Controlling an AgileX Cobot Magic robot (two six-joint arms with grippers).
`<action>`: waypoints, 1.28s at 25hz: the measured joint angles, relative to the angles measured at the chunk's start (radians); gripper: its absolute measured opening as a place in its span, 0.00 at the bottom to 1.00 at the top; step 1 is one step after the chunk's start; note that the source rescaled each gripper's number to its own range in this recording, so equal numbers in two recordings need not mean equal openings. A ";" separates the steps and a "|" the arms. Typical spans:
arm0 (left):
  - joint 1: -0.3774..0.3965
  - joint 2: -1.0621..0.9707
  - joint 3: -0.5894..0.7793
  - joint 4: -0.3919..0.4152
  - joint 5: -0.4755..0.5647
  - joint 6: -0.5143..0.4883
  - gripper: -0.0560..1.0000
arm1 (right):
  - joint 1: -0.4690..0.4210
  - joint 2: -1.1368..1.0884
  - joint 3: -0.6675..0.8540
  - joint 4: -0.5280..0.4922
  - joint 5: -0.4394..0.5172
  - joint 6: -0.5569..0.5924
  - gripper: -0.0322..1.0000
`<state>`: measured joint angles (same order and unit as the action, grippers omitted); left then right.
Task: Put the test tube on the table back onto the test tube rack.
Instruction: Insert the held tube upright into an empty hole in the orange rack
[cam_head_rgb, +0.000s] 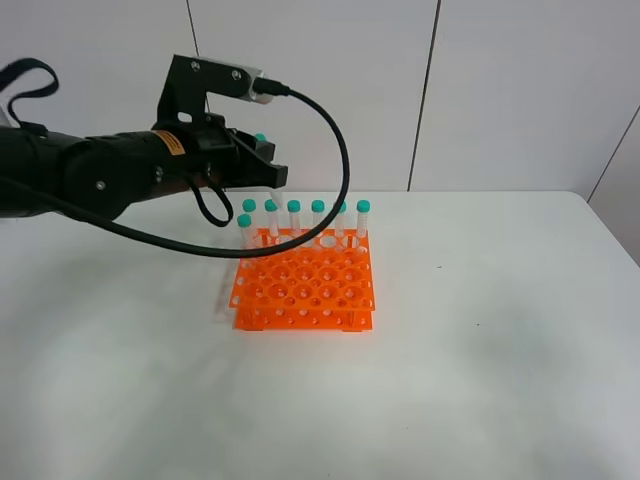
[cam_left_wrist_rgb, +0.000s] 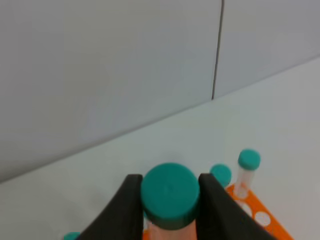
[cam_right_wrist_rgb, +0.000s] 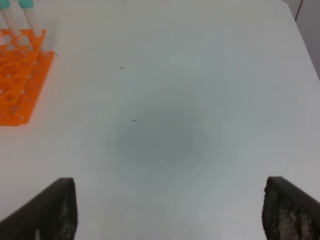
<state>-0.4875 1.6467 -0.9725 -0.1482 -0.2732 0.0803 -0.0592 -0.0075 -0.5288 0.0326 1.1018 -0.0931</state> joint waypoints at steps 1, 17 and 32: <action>0.000 0.014 0.000 0.002 -0.008 -0.004 0.06 | 0.000 0.000 0.000 0.000 0.000 0.000 0.95; 0.040 0.130 0.000 0.053 -0.106 -0.013 0.06 | 0.000 0.000 0.000 0.000 0.000 0.000 0.95; 0.068 0.183 0.000 0.129 -0.059 -0.111 0.06 | 0.000 0.000 0.000 0.000 0.000 0.000 0.95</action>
<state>-0.4199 1.8294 -0.9725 -0.0188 -0.3323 -0.0309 -0.0592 -0.0075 -0.5288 0.0326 1.1018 -0.0931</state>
